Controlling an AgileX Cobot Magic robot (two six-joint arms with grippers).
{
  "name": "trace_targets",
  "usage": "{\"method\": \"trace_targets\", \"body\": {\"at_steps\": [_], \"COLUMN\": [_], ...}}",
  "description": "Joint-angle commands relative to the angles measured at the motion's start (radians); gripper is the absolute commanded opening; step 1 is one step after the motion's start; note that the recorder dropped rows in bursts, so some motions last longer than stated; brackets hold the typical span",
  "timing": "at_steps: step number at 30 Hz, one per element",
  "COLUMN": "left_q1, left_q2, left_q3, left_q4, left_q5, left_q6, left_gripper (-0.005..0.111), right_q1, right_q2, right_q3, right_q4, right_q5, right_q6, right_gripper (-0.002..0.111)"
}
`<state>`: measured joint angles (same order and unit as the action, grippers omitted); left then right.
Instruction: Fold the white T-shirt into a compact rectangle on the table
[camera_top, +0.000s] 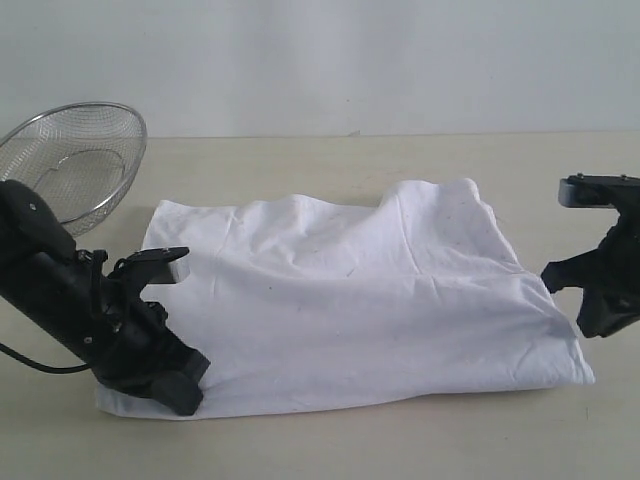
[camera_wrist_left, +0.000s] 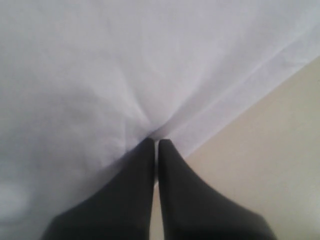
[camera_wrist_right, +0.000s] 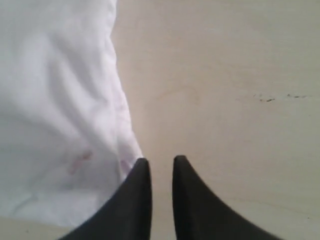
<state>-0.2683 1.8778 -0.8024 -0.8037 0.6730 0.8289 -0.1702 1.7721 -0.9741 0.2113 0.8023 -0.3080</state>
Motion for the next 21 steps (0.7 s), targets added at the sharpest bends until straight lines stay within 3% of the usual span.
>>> {"method": "trace_targets", "body": {"at_steps": [1,6,14,21], "left_q1": [-0.003,-0.003,-0.003,-0.003], "left_q2": [0.016,0.016,0.016,0.016], "left_q3": [0.011,0.011,0.011,0.011], "left_q4": [0.111,0.162,0.162,0.162], "left_q5": [-0.010,-0.010,-0.010,-0.010], "left_q6": [-0.034,-0.076,-0.076,-0.076], "left_gripper": [0.005,0.005,0.005,0.005], "right_q1": [0.041,0.117,0.168,0.168], "right_q2": [-0.073,-0.113,0.038,0.076], "right_q3": [-0.005,-0.005,-0.016,-0.014], "right_q4": [0.053,0.176,0.240,0.026], "right_q5": [-0.010,-0.147,-0.214,-0.143], "right_q6": [-0.082,-0.154,-0.215,-0.007], "right_gripper": [0.000,0.000,0.000,0.000]}}
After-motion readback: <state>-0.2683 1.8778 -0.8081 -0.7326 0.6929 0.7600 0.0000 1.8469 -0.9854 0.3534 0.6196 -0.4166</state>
